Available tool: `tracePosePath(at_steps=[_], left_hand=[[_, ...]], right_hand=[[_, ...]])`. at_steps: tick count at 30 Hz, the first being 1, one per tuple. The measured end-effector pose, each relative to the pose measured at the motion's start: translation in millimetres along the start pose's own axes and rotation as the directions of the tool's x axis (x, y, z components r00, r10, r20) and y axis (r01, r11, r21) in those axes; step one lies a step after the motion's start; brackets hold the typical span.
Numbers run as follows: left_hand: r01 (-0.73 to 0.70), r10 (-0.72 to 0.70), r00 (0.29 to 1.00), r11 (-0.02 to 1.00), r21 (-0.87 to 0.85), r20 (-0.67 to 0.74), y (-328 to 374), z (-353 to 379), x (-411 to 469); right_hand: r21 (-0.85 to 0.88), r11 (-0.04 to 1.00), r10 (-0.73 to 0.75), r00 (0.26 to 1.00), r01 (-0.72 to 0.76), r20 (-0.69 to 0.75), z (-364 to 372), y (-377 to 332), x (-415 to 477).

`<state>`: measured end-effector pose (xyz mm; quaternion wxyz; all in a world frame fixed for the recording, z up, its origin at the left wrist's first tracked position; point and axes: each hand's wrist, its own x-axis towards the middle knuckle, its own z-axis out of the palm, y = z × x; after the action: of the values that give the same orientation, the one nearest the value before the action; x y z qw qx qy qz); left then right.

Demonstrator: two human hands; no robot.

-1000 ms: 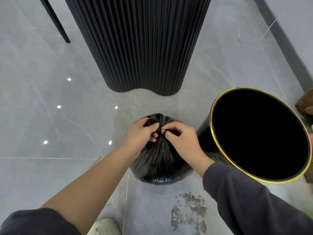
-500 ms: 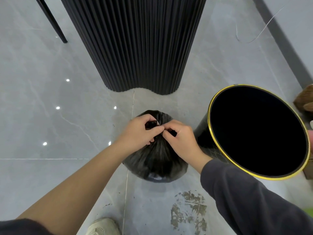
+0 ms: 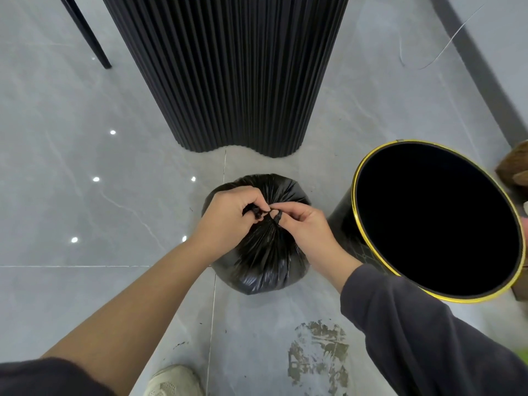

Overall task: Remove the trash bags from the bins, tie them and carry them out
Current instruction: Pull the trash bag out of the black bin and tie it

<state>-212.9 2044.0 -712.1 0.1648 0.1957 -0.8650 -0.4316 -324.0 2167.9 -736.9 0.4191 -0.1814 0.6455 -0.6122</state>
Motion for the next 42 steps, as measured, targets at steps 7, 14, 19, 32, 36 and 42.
tracePosePath(at_steps=[7,14,19,32,36,42], left_hand=[[-0.107,0.119,0.990,0.983,0.149,-0.077,2.1,1.5,0.5],[0.154,-0.112,0.964,0.974,0.164,-0.241,24.6,24.9,-17.3],[0.324,-0.319,0.920,0.946,-0.014,-0.227,21.9,28.9,-10.6],[0.392,-0.377,0.904,0.919,0.039,-0.203,20.1,31.9,0.9],[0.403,-0.392,0.910,0.912,0.072,-0.134,13.7,23.7,8.4],[0.382,-0.381,0.922,0.924,-0.006,0.070,4.5,14.1,10.1]], right_hand=[[-0.027,0.997,0.078,0.997,-0.079,-0.022,4.2,-1.4,2.7],[-0.004,0.996,0.088,0.969,-0.092,-0.229,19.0,-0.1,-1.5],[0.048,0.996,0.091,0.954,-0.080,-0.286,20.4,-1.8,-2.1],[0.002,0.995,0.097,0.939,-0.102,-0.330,20.1,-5.2,-3.6],[0.017,0.987,0.161,0.975,-0.161,-0.153,7.8,-3.0,-4.7],[0.013,0.979,0.204,0.977,-0.205,0.063,-1.5,-3.5,-5.3]])
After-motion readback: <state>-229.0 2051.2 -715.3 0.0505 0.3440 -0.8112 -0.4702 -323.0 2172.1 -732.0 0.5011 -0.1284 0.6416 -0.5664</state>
